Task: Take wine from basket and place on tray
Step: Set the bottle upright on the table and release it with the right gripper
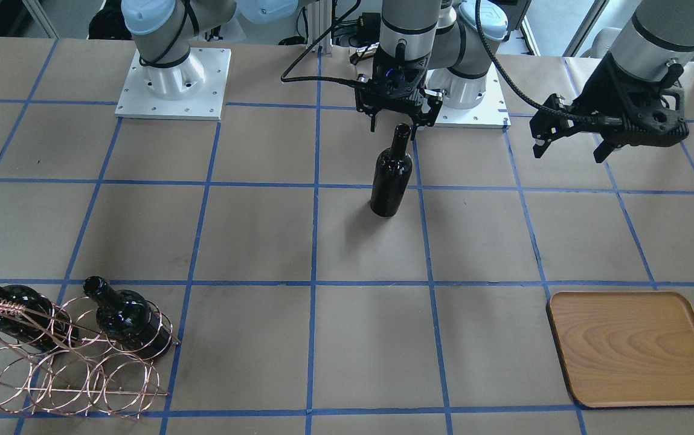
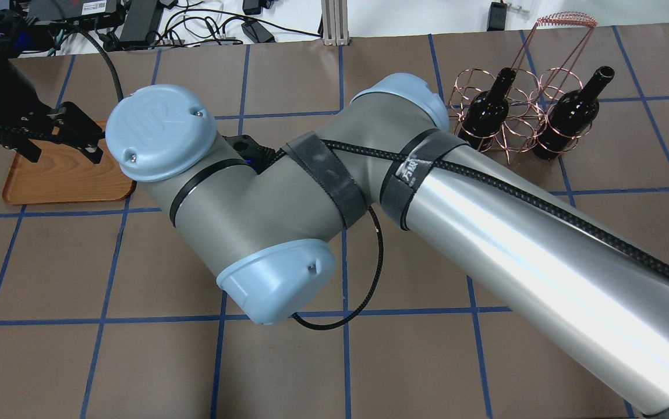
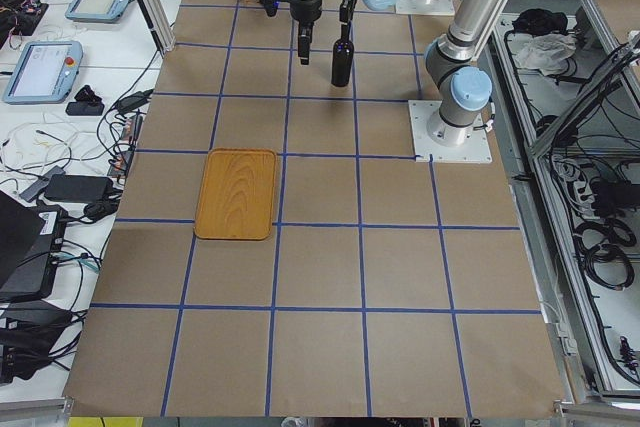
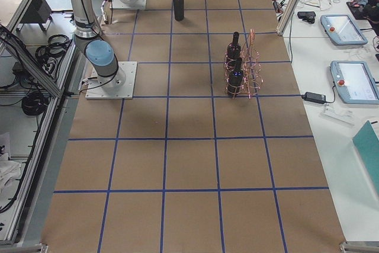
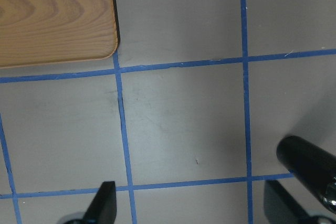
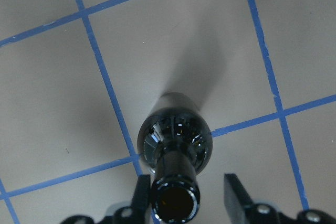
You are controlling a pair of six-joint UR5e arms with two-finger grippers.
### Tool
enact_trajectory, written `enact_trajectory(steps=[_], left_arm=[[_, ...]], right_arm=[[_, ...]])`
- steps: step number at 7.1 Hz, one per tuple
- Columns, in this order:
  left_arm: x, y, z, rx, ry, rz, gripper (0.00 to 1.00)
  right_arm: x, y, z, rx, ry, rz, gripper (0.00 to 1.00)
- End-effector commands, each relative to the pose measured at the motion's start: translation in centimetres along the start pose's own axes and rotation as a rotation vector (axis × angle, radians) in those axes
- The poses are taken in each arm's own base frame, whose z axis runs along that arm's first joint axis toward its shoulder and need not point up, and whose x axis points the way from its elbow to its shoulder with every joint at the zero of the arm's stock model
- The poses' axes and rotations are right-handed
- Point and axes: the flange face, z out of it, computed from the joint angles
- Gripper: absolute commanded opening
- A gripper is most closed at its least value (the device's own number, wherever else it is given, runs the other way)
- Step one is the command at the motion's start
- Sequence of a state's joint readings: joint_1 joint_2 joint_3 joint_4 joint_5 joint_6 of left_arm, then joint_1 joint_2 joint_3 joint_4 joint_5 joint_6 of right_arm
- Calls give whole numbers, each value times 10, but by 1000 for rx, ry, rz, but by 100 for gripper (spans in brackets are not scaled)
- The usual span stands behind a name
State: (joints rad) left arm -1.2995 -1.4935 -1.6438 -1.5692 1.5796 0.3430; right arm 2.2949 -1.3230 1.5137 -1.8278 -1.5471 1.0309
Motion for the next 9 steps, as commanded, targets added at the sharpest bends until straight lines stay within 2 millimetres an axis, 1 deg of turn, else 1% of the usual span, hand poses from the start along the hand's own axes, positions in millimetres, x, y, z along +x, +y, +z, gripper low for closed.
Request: enact_trajectory(steps=[1, 2, 3, 4, 5, 6, 7, 8, 9], left_arm=[[0, -1, 1, 2, 1, 0, 100], [0, -2, -2, 9, -3, 2, 100], [1, -1, -3, 10, -10, 2, 100], [9, 1, -5, 16, -7, 11, 100], [20, 5, -12, 31, -4, 6, 100], [42, 7, -15, 39, -4, -3, 100], [74, 14, -18, 42, -1, -27, 100], [112, 20, -18, 38, 2, -32, 100], [148, 32, -10, 22, 14, -35, 100]], right_arm=[[6, -5, -30, 27, -41, -6, 99], [17, -17, -43, 41, -47, -18, 100], [41, -43, -55, 44, -10, -33, 100], [78, -75, -75, 32, 16, -54, 100], [122, -111, -93, 18, 40, -66, 100], [171, -146, -110, -3, 57, -111, 100], [219, -173, -132, 8, 53, -229, 100], [264, -199, -146, 20, 54, -267, 100], [290, -214, -153, 30, 47, -253, 100]])
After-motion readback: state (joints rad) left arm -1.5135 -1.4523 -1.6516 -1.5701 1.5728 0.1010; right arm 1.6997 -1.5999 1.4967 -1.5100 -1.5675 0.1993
